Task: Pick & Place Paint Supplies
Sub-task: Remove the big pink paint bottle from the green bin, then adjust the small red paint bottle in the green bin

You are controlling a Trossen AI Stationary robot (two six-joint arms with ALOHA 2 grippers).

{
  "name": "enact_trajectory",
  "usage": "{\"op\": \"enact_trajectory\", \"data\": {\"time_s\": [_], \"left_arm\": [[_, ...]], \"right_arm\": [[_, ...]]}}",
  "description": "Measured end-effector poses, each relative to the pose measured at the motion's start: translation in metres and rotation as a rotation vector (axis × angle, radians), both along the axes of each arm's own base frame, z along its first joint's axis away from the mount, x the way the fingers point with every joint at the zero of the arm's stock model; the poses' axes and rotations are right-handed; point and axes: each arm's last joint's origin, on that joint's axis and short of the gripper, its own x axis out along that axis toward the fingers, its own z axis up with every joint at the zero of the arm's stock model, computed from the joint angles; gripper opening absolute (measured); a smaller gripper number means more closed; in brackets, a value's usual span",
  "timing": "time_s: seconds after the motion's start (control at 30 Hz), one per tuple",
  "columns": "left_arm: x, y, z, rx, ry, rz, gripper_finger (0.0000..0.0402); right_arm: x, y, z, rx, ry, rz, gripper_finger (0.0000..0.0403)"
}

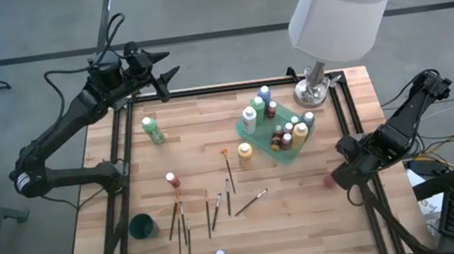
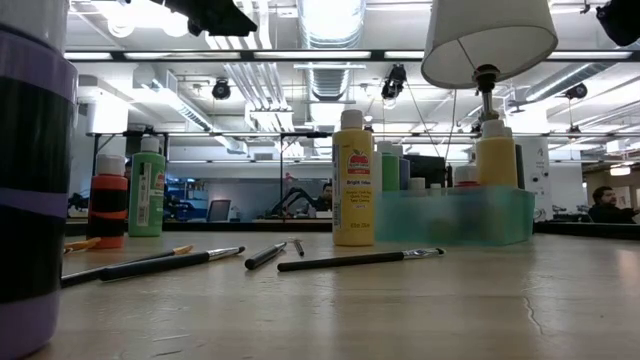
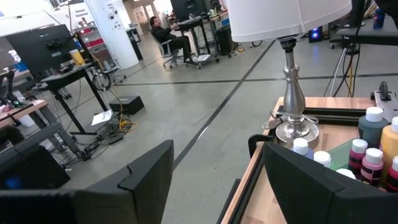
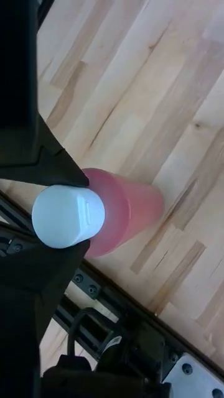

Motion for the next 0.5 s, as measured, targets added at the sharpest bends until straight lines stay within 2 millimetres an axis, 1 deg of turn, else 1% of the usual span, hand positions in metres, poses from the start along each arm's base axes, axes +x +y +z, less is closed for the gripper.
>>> {"op": "enact_trajectory", "data": {"time_s": [0.13,0.23,0.37,0.5], "left_arm": [[0.000,0.000,0.000,0.000,0.000,0.000,0.0252],[0.000,0.000,0.000,0.000,0.000,0.000,0.0252],[0.000,0.000,0.000,0.000,0.000,0.000,0.0252],[0.000,0.000,0.000,0.000,0.000,0.000,0.0252]], "right_arm": [[0.001,0.001,0.002,0.011,-0.010,-0.014,0.0190],[0.002,0.001,0.007,0.023,-0.031,-0.017,0.0211],[0.004,0.000,0.023,0.008,-0.110,-0.028,0.0224],[0.008,-0.007,0.045,-0.074,-0.250,-0.081,0.0223]]}}
